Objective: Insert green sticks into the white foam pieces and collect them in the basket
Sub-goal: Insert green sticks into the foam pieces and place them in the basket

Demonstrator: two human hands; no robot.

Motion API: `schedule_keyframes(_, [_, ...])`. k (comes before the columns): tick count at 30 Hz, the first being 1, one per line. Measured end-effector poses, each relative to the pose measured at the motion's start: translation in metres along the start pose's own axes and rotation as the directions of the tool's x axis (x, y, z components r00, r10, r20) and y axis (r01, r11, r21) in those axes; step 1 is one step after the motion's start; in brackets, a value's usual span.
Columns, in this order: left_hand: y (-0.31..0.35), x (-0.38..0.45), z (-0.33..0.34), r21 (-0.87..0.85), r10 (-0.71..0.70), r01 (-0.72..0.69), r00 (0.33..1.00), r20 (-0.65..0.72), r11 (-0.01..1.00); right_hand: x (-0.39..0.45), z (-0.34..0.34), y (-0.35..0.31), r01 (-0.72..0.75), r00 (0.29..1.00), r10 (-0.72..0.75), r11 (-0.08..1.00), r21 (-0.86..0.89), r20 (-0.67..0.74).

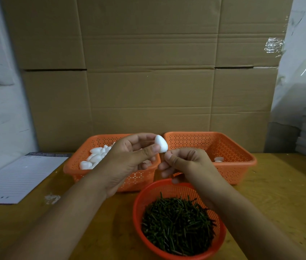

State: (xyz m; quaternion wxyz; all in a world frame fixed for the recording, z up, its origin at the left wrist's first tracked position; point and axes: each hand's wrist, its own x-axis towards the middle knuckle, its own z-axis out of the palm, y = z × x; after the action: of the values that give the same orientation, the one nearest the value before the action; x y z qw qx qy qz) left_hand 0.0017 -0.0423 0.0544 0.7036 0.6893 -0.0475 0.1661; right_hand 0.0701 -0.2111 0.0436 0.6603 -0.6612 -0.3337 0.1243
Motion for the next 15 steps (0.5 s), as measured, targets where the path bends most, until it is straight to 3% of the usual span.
schedule_keyframes(6, [-0.0016,0.0003,-0.0004,0.02,-0.009,0.01,1.0,-0.004,1.0,-0.0001,-0.0011,-0.0012,-0.059,0.997,0.054,0.994,0.088,0.053])
schedule_keyframes(15, [-0.0045,0.0013,-0.0016,0.065,0.002,-0.003,1.0,0.017,0.998,-0.0007,0.0004,0.0001,-0.086,0.993,0.079,0.993,0.079,0.084])
